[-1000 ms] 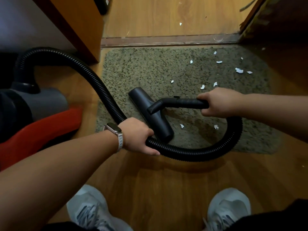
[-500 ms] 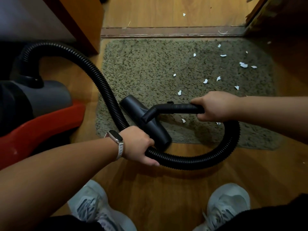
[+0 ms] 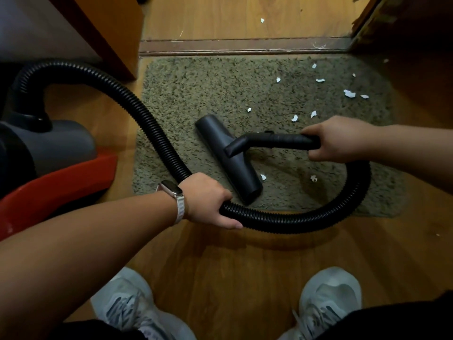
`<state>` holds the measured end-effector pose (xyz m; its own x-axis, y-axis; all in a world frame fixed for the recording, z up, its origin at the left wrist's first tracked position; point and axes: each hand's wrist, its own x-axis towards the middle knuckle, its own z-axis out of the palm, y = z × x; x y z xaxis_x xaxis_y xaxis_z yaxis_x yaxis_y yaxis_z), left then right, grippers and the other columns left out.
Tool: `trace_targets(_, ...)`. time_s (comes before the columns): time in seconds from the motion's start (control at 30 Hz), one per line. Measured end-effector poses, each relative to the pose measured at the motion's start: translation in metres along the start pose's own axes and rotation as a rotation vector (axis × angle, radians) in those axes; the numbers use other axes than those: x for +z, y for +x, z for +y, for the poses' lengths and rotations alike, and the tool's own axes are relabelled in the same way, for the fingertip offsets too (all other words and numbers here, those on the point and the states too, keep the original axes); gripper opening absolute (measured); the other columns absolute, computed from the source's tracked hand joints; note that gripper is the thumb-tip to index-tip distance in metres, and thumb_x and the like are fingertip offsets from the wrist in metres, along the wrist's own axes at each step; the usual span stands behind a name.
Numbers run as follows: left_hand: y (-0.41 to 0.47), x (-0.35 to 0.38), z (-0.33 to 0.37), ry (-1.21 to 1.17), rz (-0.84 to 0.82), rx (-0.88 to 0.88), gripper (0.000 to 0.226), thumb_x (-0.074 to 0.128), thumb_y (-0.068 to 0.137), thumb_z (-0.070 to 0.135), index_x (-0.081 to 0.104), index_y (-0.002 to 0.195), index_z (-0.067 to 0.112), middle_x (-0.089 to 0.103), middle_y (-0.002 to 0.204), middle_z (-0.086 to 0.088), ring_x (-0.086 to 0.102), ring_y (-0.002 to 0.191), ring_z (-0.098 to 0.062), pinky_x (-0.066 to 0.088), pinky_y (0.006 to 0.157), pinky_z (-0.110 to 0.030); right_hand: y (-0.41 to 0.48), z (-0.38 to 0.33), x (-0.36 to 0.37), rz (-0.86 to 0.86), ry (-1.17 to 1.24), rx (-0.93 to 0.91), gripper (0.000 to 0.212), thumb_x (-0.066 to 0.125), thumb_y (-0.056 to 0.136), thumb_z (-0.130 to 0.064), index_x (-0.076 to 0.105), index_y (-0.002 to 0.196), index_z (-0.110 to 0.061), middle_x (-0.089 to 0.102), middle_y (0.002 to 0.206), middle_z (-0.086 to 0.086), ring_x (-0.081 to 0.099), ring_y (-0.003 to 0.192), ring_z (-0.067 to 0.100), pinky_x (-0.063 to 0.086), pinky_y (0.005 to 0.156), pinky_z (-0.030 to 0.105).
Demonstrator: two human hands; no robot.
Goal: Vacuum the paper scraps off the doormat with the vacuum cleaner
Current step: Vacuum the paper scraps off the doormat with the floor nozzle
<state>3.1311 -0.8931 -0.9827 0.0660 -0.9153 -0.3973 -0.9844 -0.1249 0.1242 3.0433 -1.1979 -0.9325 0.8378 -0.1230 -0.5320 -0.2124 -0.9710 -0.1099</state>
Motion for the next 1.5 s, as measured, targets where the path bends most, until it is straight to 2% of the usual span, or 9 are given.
trace_targets(0.1, 0.007, -0.006, 0.002, -0.014, 0.012, 0.034, 0.067, 0.031, 0.074, 0.092, 0.048, 0.076, 0.027, 0.061, 0.072, 0.006, 0.056, 0.060, -0.016, 0.047, 0.057, -0.030, -0.006, -0.006, 0.005, -0.074, -0.071, -0.105, 0.021, 0.064, 0.080, -0.038, 0.060, 0.100, -0.034, 0.057, 0.067, -0.010, 0.050, 0.059, 0.006, 0.043, 0.057, 0.029)
trace_targets(0.23, 0.015, -0.011, 0.006, -0.022, -0.001, 0.061, 0.075, 0.020, 0.068, 0.094, 0.053, 0.079, 0.027, 0.059, 0.069, 0.008, 0.056, 0.057, -0.013, 0.053, 0.057, -0.033, -0.012, -0.004, 0.010, -0.128, -0.099, -0.156, 0.025, 0.063, 0.078, -0.038, 0.061, 0.102, -0.033, 0.060, 0.069, -0.010, 0.056, 0.063, 0.009, 0.053, 0.062, 0.033)
trace_targets(0.37, 0.020, -0.009, 0.013, -0.025, 0.026, 0.054, 0.078, 0.018, 0.069, 0.093, 0.056, 0.077, 0.025, 0.058, 0.068, 0.008, 0.056, 0.058, -0.014, 0.051, 0.057, -0.032, -0.022, 0.013, 0.006, -0.139, -0.076, -0.065, 0.032, 0.066, 0.081, -0.040, 0.062, 0.112, -0.035, 0.060, 0.071, -0.011, 0.053, 0.062, 0.003, 0.048, 0.059, 0.030)
trace_targets(0.5, 0.028, -0.012, 0.021, 0.000, 0.052, 0.041, 0.080, 0.016, 0.068, 0.092, 0.057, 0.077, 0.023, 0.053, 0.063, 0.008, 0.055, 0.057, -0.017, 0.049, 0.056, -0.030, -0.034, 0.031, 0.000, -0.116, -0.017, 0.043, 0.019, 0.067, 0.083, -0.036, 0.062, 0.102, -0.035, 0.061, 0.070, -0.008, 0.055, 0.063, 0.006, 0.050, 0.060, 0.031)
trace_targets(0.67, 0.037, -0.017, 0.022, -0.001, 0.076, 0.025, 0.082, 0.016, 0.068, 0.092, 0.058, 0.079, 0.023, 0.049, 0.059, 0.008, 0.053, 0.056, -0.018, 0.050, 0.056, -0.032, -0.046, 0.042, -0.009, -0.073, -0.016, 0.115, 0.023, 0.066, 0.087, -0.033, 0.060, 0.109, -0.038, 0.059, 0.069, -0.007, 0.052, 0.059, 0.005, 0.035, 0.048, 0.027)
trace_targets(0.93, 0.038, -0.017, 0.019, -0.037, 0.158, 0.048, 0.076, 0.014, 0.064, 0.095, 0.048, 0.072, 0.027, 0.059, 0.066, 0.007, 0.060, 0.061, -0.016, 0.052, 0.059, -0.034, -0.046, 0.042, 0.003, -0.069, -0.004, 0.023, 0.018, 0.067, 0.083, -0.033, 0.062, 0.100, -0.033, 0.059, 0.067, -0.008, 0.054, 0.059, 0.004, 0.043, 0.053, 0.028)
trace_targets(1.17, 0.043, -0.015, 0.017, -0.051, 0.191, 0.072, 0.066, 0.023, 0.068, 0.091, 0.045, 0.073, 0.029, 0.060, 0.068, 0.009, 0.060, 0.060, -0.014, 0.050, 0.056, -0.030, -0.046, 0.052, 0.008, -0.082, 0.008, 0.022, 0.010, 0.067, 0.084, -0.029, 0.059, 0.088, -0.032, 0.057, 0.064, -0.008, 0.052, 0.057, 0.003, 0.039, 0.051, 0.027)
trace_targets(1.33, 0.044, -0.015, 0.019, -0.029, 0.179, 0.051, 0.064, 0.024, 0.070, 0.089, 0.044, 0.075, 0.029, 0.061, 0.071, 0.008, 0.060, 0.064, -0.015, 0.050, 0.057, -0.029, -0.048, 0.064, 0.005, -0.045, 0.063, 0.153, 0.020, 0.066, 0.088, -0.031, 0.061, 0.108, -0.033, 0.060, 0.069, -0.006, 0.054, 0.059, 0.008, 0.036, 0.049, 0.028)
trace_targets(1.5, 0.045, -0.017, 0.019, -0.034, 0.203, 0.048, 0.066, 0.021, 0.068, 0.089, 0.046, 0.076, 0.029, 0.062, 0.072, 0.008, 0.062, 0.064, -0.015, 0.048, 0.056, -0.028, -0.048, 0.066, 0.002, -0.044, 0.074, 0.159, 0.023, 0.066, 0.087, -0.031, 0.063, 0.110, -0.031, 0.061, 0.070, -0.004, 0.056, 0.060, 0.011, 0.039, 0.050, 0.028)
